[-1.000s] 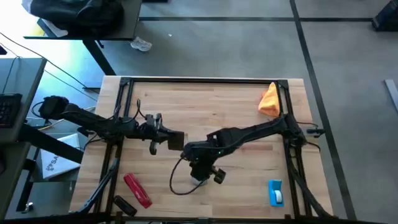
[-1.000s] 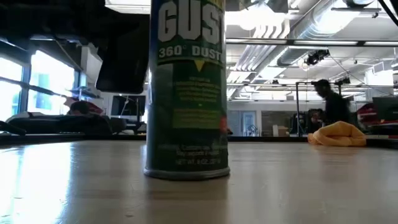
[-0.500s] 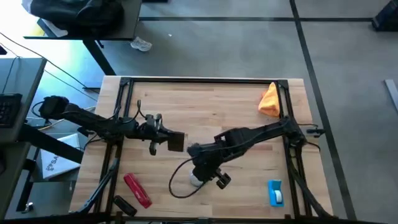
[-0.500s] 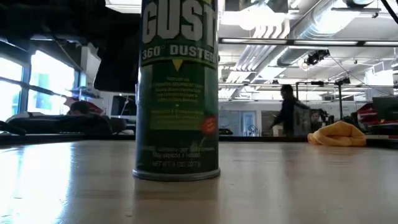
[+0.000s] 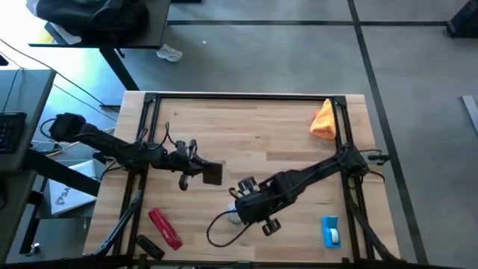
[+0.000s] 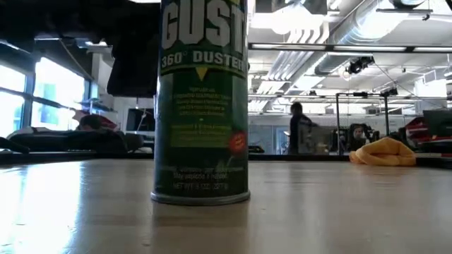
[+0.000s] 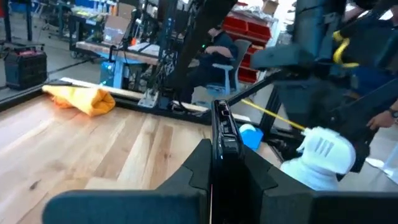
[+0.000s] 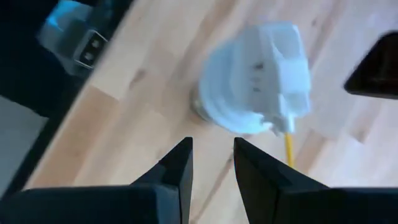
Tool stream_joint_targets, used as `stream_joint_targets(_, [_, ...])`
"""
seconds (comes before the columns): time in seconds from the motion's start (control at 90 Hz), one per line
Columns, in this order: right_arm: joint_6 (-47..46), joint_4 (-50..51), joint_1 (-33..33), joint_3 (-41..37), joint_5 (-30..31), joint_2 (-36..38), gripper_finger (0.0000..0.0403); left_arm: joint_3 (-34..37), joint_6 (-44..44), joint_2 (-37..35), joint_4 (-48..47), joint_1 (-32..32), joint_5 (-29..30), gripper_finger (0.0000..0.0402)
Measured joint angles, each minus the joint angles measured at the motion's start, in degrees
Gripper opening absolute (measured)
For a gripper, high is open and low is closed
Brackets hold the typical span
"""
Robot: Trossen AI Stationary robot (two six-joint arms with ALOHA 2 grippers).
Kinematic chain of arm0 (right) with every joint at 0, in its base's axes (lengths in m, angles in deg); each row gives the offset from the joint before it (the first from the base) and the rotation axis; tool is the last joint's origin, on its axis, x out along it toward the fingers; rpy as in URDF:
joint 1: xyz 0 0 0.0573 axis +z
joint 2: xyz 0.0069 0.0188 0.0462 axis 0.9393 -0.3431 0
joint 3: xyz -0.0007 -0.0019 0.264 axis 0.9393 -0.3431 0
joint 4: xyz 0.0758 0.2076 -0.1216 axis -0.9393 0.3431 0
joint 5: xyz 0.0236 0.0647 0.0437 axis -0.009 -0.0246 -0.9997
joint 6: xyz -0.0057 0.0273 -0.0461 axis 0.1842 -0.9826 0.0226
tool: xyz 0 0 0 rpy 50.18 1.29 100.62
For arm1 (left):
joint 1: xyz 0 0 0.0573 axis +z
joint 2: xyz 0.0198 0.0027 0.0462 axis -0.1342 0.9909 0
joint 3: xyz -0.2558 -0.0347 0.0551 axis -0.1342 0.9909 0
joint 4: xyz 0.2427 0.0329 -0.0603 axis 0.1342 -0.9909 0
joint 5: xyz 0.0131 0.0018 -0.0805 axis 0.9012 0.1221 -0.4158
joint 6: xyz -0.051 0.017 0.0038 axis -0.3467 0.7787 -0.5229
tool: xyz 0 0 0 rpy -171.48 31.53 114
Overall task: Apply microfiber cloth
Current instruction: Spray the front and back of the cellphone using a spray bottle
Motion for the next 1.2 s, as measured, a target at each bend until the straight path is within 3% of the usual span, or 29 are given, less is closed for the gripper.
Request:
stream_joint_targets(0.411, [6.2,-0.1,-1.1,0.2,11.3,0.0,0.0082,-3.3,1.4,6.0,1.2,1.4,-0.6,0.0015])
stream_joint_targets(0.656, [9.4,-5.2,-1.1,0.3,12.2,0.1,0.0082,-4.3,1.3,8.6,1.1,1.7,0.2,0.0015])
stream_joint_targets(0.922, [5.4,0.3,-0.6,0.3,17.2,3.3,0.0082,-4.3,2.6,5.7,-3.2,1.7,6.5,0.0015])
stream_joint_targets(1.044, [5.2,-5.4,-1.1,-0.3,17.7,7.1,0.0082,-4.3,4.0,2.8,-3.9,2.2,7.6,0.0015])
stream_joint_targets(1.2, [9.4,-21.2,-2.6,-9.1,11.1,10.9,0.0063,-4.3,4.3,-0.6,-3.4,4.6,5.8,0.0015])
